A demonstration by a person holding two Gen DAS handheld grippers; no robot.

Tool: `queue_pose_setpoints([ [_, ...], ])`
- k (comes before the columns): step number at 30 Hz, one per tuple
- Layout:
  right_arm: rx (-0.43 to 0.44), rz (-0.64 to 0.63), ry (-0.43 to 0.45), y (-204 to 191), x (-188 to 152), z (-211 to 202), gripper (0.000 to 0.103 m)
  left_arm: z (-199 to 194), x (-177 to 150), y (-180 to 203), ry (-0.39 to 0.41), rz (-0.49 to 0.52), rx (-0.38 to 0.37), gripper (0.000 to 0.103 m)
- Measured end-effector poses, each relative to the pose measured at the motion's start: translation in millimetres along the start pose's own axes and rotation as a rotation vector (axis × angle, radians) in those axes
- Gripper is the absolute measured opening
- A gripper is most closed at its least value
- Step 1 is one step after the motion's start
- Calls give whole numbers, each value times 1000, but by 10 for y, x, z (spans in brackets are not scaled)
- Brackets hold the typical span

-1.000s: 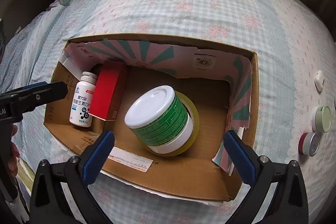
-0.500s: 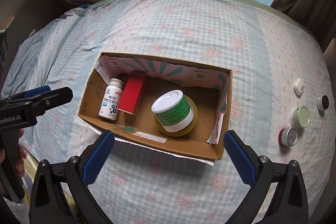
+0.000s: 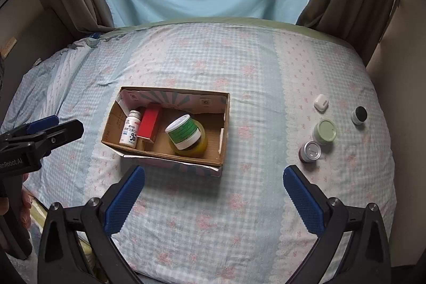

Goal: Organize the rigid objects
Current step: 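Lift both tools away from the box toward the remaining tins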

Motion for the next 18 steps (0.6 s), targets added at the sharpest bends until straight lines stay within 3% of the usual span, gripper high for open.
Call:
queue_pose_setpoints([
  [7,-64,56,23,768,-195,-256,103,62,-82,814,3,67,-15,103],
  [12,-67,55,50,1427,-287,-283,103,179,-140,1359,29,72,57,103],
  [18,-1,-22,64,2159,-277,-145,103,484,-215,1919,32,18,130,103],
])
Point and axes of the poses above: each gripper's, at about its wrist camera, not at the fingertips, and z roughly the way its jaws point, y to its right, x to its top, the point moved 8 cm from there along z, roughly the way its jaws point, and after that the axes turned 3 degrees about -z, right-handed, at the moved point
